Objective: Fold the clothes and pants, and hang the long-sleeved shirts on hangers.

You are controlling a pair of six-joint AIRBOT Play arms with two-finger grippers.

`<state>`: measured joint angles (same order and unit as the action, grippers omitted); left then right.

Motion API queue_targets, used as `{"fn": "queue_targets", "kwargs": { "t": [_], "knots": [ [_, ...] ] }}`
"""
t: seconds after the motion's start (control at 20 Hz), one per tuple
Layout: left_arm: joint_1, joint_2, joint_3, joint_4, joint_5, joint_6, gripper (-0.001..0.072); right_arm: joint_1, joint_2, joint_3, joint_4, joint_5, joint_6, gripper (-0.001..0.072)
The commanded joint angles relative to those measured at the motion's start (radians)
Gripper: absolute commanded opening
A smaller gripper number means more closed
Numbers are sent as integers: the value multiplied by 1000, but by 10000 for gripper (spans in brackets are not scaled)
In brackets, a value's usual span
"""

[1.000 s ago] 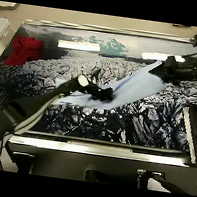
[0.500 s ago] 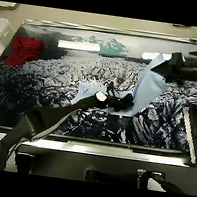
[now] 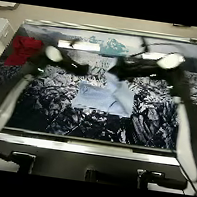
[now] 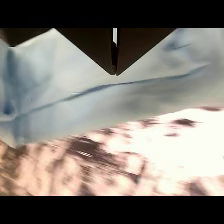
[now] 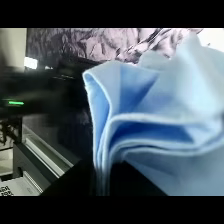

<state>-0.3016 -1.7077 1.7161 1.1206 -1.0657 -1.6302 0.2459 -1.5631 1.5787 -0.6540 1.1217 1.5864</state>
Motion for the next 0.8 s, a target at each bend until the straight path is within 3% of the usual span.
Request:
{"fn": "queue_targets", "kwargs": {
  "t": [0.0,0.1,0.15,0.2,0.25,0.35,0.5,0.75],
  "knots": [
    [171,188,1,148,-154,21,24,171,-191,0,85,-177,58,43],
    [201,272,1,149,-145,30,24,229,-295,0,166,-235,91,62],
    [203,306,1,156,-134,30,23,253,-338,0,236,-257,100,184],
    [201,332,1,174,-126,30,23,268,-373,0,323,-274,86,512],
    [200,349,1,182,-129,30,23,269,-390,0,401,-287,12,712],
    [201,370,1,188,-149,39,24,218,-374,1,452,-283,-74,711],
    [201,384,0,198,-176,61,24,5,-285,1,306,-171,-98,709],
    [200,385,0,197,-175,60,25,-410,-175,-11,-345,279,61,672]
  ]
}}
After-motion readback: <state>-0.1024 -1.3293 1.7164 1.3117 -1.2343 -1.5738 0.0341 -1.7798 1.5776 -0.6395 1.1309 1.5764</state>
